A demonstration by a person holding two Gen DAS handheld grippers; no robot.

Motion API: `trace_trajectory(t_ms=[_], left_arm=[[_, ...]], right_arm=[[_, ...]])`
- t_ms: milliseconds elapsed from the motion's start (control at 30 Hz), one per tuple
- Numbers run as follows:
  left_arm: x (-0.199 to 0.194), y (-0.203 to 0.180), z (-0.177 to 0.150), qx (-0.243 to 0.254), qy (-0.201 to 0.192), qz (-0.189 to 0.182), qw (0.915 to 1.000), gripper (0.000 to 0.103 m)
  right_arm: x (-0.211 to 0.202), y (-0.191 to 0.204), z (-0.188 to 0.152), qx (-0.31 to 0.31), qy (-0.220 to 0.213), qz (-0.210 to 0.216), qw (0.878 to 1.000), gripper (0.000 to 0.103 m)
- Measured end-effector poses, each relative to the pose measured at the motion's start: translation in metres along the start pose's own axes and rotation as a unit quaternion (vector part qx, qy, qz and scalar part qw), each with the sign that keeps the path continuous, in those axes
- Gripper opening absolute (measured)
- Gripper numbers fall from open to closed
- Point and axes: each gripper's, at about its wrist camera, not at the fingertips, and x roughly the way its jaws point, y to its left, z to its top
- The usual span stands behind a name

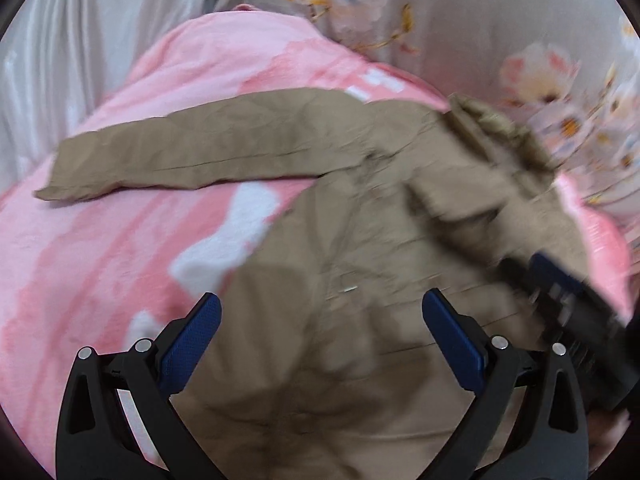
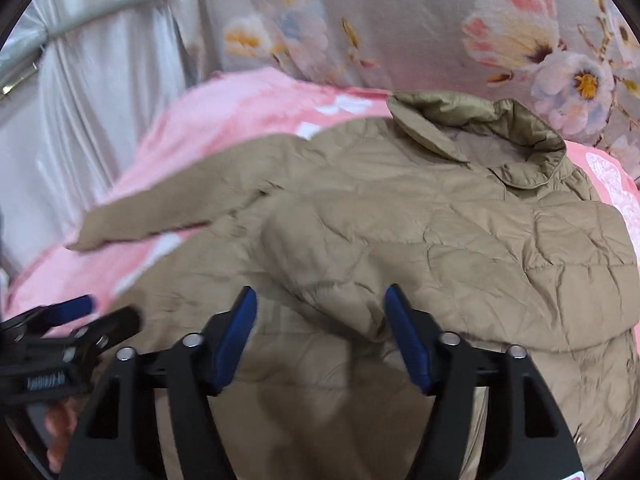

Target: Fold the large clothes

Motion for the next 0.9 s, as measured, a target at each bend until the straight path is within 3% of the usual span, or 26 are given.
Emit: trace_trajectory(t_ms=[133, 267, 400, 500, 600, 667, 733, 767, 800, 900], left_arm=[[0.005, -0.016, 0.015, -0.023, 0.021, -0.069, 0.9971, 0.098], [0.027, -0.037, 0.026, -0.051, 0.064, -0.134, 0.9875, 0.098], [0.058, -0.062, 0.031, -0.077, 0.107, -0.174, 0.9758, 0.098], [0.08, -0.069, 0.033, -0.094, 0.111, -0.14, 0.9795, 0.097], [0.089, -0.069, 0.035, -0.102, 0.114, -0.11, 0.9821, 0.071], [0.087, -0.07, 0.037, -0.086, 0.11, -0.105, 0.9845, 0.03], [0.082, -0.076, 0.042, -0.053, 0.099, -0.092, 0.9894, 0.016], [0.079, -0.077, 0.044, -0.043, 0.093, -0.083, 0.9913, 0.009], [0.076, -0.08, 0.047, -0.033, 0.084, -0.078, 0.9928, 0.008], [0.069, -0.082, 0.057, -0.016, 0.059, -0.072, 0.9955, 0.004]], right_arm=[[-0.031, -0.027, -0.007, 0.049, -0.014, 0.004, 0.999, 0.066], [-0.057, -0.106, -0.023, 0.152, -0.022, -0.048, 0.987, 0.066], [-0.077, -0.203, -0.048, 0.312, -0.033, -0.08, 0.946, 0.067], [-0.081, -0.237, -0.056, 0.346, -0.042, -0.096, 0.932, 0.067], [-0.068, -0.264, -0.06, 0.38, -0.038, -0.072, 0.921, 0.067], [-0.058, -0.28, -0.062, 0.405, -0.034, -0.054, 0.912, 0.061], [-0.047, -0.295, -0.059, 0.425, -0.035, -0.054, 0.903, 0.05], [-0.044, -0.296, -0.057, 0.426, -0.036, -0.057, 0.902, 0.037], [-0.039, -0.298, -0.049, 0.421, -0.037, -0.051, 0.905, 0.016], [-0.045, -0.29, -0.028, 0.39, -0.057, -0.06, 0.917, 0.006]])
